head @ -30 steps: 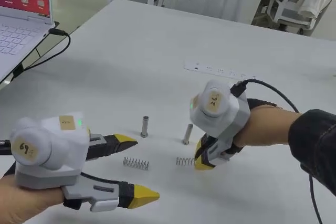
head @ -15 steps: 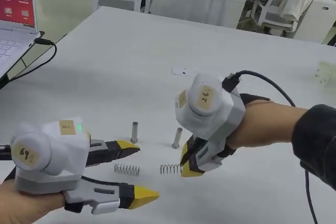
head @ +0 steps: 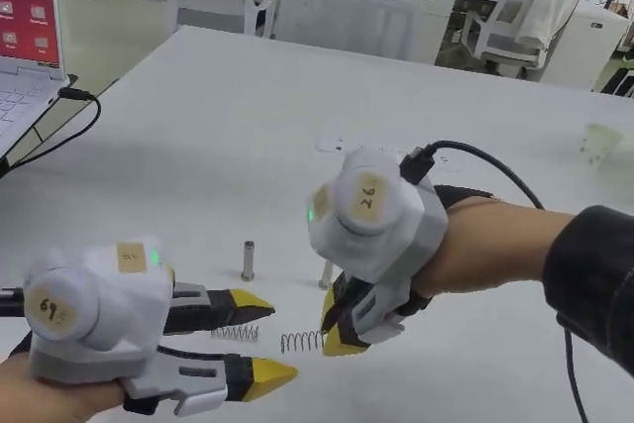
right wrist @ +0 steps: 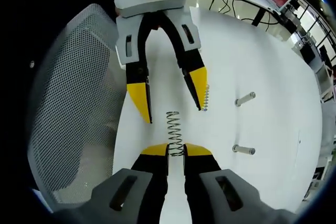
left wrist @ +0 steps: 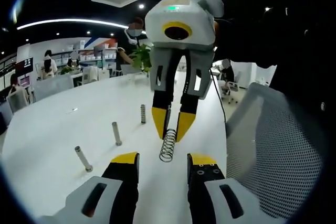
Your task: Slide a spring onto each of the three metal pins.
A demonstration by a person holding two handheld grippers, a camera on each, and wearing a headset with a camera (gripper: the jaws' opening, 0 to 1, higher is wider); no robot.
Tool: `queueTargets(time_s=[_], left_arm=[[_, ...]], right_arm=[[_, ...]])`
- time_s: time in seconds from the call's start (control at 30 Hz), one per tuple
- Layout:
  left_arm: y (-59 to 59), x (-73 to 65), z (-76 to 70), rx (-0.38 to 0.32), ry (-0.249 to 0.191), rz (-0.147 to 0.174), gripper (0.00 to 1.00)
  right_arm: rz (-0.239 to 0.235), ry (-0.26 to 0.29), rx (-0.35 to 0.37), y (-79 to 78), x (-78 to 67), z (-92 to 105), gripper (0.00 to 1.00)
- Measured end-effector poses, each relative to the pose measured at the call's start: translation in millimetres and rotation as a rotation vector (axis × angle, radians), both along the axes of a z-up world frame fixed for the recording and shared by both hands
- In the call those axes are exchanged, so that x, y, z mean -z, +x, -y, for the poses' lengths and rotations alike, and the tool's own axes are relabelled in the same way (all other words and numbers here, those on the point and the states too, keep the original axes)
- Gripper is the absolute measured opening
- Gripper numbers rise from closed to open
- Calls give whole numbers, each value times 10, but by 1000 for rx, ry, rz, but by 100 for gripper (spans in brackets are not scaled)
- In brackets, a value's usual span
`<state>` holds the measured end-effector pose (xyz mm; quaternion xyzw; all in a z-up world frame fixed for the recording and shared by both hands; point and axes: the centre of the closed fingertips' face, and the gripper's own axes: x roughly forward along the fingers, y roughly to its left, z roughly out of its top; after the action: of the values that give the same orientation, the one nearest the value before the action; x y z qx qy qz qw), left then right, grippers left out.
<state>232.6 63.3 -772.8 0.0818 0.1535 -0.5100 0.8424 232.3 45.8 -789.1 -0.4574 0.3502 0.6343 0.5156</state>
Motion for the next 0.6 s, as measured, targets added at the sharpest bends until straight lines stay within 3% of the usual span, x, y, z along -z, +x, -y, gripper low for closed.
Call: queueTargets(time_s=[0.6], left_arm=[[-60,4,51,49,17,15,6]], right_arm=[[-1,4,-18,-61,-36,-54,8]])
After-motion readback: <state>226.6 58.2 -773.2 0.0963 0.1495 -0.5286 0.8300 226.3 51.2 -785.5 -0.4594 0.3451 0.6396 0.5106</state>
